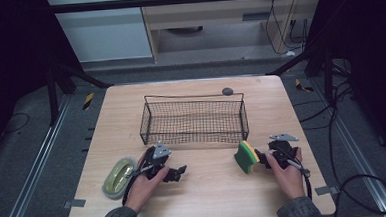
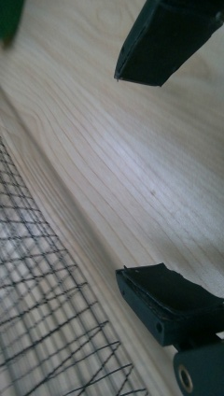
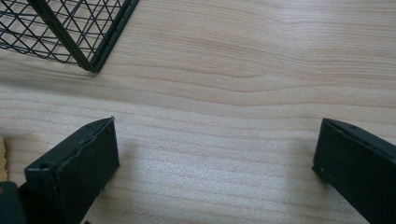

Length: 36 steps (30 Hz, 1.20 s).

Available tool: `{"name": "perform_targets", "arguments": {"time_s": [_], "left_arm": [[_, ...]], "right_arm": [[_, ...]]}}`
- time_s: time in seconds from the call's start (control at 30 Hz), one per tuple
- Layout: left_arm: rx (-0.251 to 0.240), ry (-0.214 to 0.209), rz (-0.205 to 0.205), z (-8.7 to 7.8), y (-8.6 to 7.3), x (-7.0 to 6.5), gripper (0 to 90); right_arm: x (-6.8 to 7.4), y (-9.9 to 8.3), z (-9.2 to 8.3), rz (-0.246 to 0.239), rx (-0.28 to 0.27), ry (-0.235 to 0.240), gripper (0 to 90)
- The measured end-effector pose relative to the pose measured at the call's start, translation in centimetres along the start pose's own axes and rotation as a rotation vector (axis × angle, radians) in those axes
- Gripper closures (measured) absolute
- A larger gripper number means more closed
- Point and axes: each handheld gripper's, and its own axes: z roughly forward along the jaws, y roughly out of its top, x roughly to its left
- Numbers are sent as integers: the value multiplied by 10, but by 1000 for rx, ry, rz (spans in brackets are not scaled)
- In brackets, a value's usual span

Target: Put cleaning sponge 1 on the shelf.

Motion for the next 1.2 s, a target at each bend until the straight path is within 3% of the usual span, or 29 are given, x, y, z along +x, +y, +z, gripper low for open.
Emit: {"name": "perform_targets", "arguments": {"time_s": [0.1,0.13,0.17,0.2,0.23,0.27,0.33,0.4,0.47,0.6,0.7,0.87,0.93,0.97,1.0,1.2], "left_arm": [[-11,22,22,-8,2,-2,48],[-45,-1,2,-16,3,0,45],[-45,-1,2,-16,3,0,42],[-79,32,18,-29,6,4,43],[-79,32,18,-29,6,4,50],[-101,64,25,-36,9,7,50],[-135,84,-10,-50,15,16,49],[-139,99,-45,-62,20,24,48],[-104,130,-44,-71,25,30,46],[-26,151,-70,-80,30,44,43],[18,182,-51,-90,31,56,43],[92,173,-67,-99,25,73,44],[167,174,-66,-105,22,78,55],[167,174,-66,-105,22,78,84],[174,200,-75,-112,18,78,107],[153,217,-123,-127,13,84,88]], "right_arm": [[0,1,1,-7,-1,2,4],[0,1,1,-9,-1,3,4],[0,1,1,-9,-1,3,4],[0,0,1,-10,-1,5,4],[0,0,1,-10,-1,5,4],[0,0,0,-12,0,9,4],[1,-1,-1,-14,0,10,7],[0,-2,-2,-25,-2,15,7],[0,-2,-2,-25,-2,15,7],[-2,0,1,-49,-1,35,4],[-5,1,1,-57,1,52,4],[-6,2,2,-64,1,58,5],[-6,2,2,-63,1,64,5],[-6,2,2,-63,1,64,5],[-6,2,2,-62,0,63,7],[-7,1,1,-76,-4,66,7]]}}
